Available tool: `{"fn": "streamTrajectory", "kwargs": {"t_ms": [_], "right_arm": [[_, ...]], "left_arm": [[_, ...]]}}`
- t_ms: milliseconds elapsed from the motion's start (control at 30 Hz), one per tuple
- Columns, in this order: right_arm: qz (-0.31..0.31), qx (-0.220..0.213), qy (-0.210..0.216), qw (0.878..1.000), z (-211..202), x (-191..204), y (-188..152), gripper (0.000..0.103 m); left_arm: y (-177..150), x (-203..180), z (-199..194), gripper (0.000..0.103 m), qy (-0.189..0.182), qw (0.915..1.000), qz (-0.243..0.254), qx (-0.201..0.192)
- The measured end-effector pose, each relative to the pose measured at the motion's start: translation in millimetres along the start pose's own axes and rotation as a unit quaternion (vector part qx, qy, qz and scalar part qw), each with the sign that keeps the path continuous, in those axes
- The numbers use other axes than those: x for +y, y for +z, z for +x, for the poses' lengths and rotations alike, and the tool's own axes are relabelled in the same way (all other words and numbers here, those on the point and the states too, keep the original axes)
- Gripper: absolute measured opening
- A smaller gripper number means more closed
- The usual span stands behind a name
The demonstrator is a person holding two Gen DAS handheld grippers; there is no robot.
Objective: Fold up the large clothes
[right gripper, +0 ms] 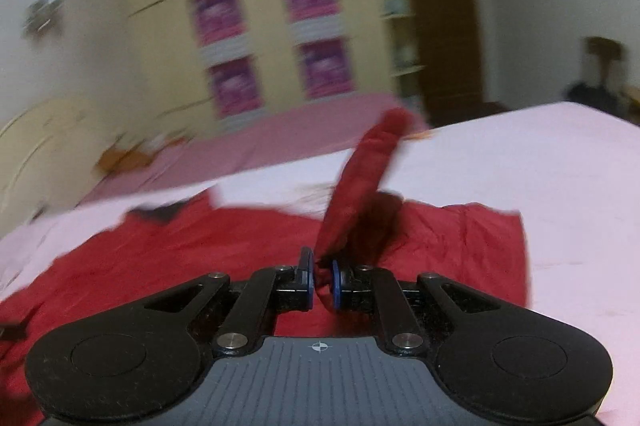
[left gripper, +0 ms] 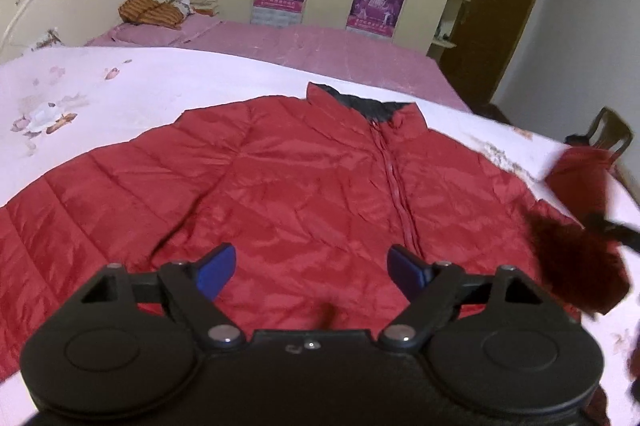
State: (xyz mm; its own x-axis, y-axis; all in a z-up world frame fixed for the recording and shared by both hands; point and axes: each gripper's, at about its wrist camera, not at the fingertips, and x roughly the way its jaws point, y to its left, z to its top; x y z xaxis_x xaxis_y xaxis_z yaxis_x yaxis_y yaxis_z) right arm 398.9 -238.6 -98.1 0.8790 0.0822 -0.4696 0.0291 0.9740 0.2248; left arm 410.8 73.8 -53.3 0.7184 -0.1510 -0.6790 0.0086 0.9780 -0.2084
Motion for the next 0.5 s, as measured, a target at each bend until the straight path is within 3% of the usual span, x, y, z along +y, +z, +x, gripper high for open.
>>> {"fn": "streamTrajectory", "kwargs": {"t_ms": [200, 267, 400, 467, 500], "right_arm": [[-0.091, 0.066, 0.083, 0.990, 40.3, 107.4, -36.3, 0.010], [-0.122, 0.090, 0.105, 0.983, 54.2, 137.4, -51.5, 0.010], [-0.168, 0.127, 0.123, 0.970, 73.3, 180.6, -82.9, 0.011], [-0.203, 0.114, 0.113, 0.966, 78.5, 191.9, -89.5, 0.032], [-0.212, 0.103, 0.116, 0.965, 71.3, 195.4, -92.0, 0.062]], "left_arm": [[4.5, 40.0, 0.5, 0.085, -0.023, 0.9993, -0.029, 0.002], [4.4, 51.4, 3.9, 0.093, -0.035, 0.9983, -0.045, 0.009], [2.7, 62.8, 10.6, 0.098, -0.058, 0.9960, -0.066, 0.018], [3.8, 63.2, 17.0, 0.097, -0.070, 0.9950, -0.068, 0.024], [4.6, 62.3, 20.5, 0.097, -0.075, 0.9945, -0.068, 0.027]]}}
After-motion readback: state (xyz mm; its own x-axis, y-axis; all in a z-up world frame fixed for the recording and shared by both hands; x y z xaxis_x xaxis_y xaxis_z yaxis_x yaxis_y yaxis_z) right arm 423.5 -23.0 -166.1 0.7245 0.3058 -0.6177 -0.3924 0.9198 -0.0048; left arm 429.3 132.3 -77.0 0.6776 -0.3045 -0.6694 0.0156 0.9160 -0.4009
